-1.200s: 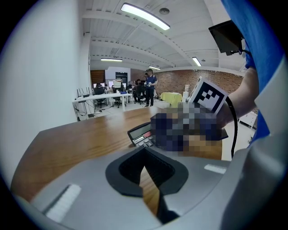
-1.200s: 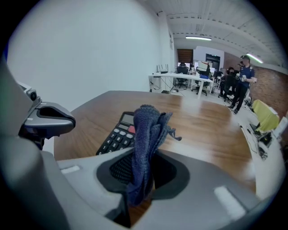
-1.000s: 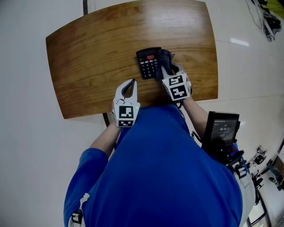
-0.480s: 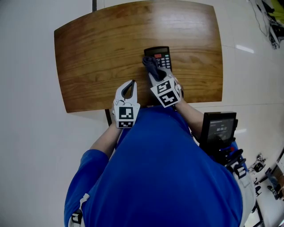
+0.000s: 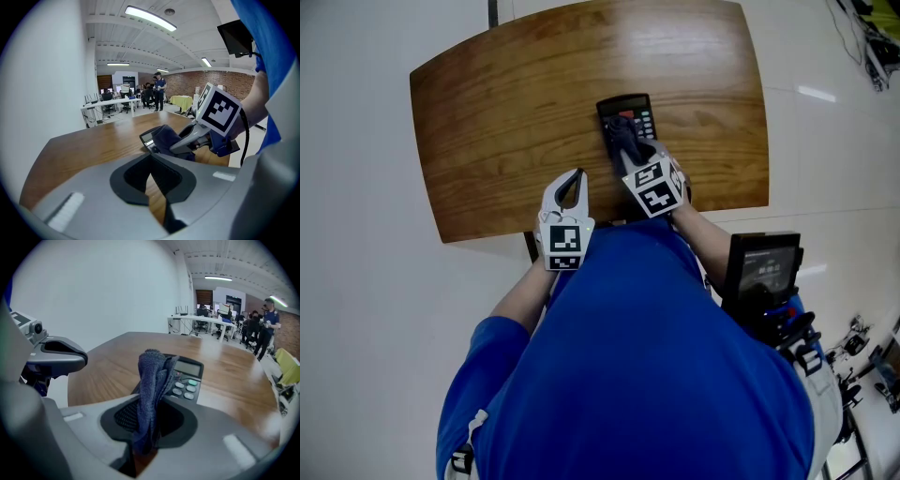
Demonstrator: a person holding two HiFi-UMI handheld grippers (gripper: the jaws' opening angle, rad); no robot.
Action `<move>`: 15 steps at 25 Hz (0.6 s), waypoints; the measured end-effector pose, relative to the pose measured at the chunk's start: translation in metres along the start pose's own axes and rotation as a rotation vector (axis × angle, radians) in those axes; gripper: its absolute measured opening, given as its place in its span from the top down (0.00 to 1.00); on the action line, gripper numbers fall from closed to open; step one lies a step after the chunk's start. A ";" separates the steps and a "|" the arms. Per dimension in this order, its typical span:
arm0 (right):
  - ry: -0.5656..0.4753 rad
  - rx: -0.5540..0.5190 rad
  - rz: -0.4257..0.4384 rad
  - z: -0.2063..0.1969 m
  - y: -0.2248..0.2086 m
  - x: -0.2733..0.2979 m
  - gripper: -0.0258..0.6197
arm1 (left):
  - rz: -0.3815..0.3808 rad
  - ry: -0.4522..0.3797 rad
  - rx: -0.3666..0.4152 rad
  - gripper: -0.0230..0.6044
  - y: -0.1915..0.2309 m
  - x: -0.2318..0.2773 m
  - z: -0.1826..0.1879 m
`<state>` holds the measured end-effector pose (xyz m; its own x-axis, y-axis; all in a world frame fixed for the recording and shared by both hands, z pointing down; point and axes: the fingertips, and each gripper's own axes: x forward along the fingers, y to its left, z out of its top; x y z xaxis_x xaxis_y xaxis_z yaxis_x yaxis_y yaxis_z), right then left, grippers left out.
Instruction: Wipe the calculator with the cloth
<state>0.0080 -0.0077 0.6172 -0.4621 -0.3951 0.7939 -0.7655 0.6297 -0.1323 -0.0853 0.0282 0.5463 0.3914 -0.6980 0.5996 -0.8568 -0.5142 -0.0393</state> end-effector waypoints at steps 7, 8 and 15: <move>0.000 0.070 -0.065 -0.020 -0.030 -0.006 0.83 | -0.031 -0.011 0.010 0.96 -0.005 0.013 0.000; 0.001 0.079 -0.075 -0.024 -0.035 -0.008 0.83 | -0.036 -0.013 0.012 0.96 -0.007 0.015 -0.001; 0.011 0.107 -0.132 -0.042 -0.058 -0.017 0.83 | -0.053 -0.028 0.023 0.96 -0.014 0.023 -0.003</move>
<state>0.0792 -0.0093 0.6360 -0.3503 -0.4617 0.8149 -0.8627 0.4980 -0.0886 -0.0650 0.0210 0.5631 0.4453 -0.6832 0.5787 -0.8268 -0.5618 -0.0272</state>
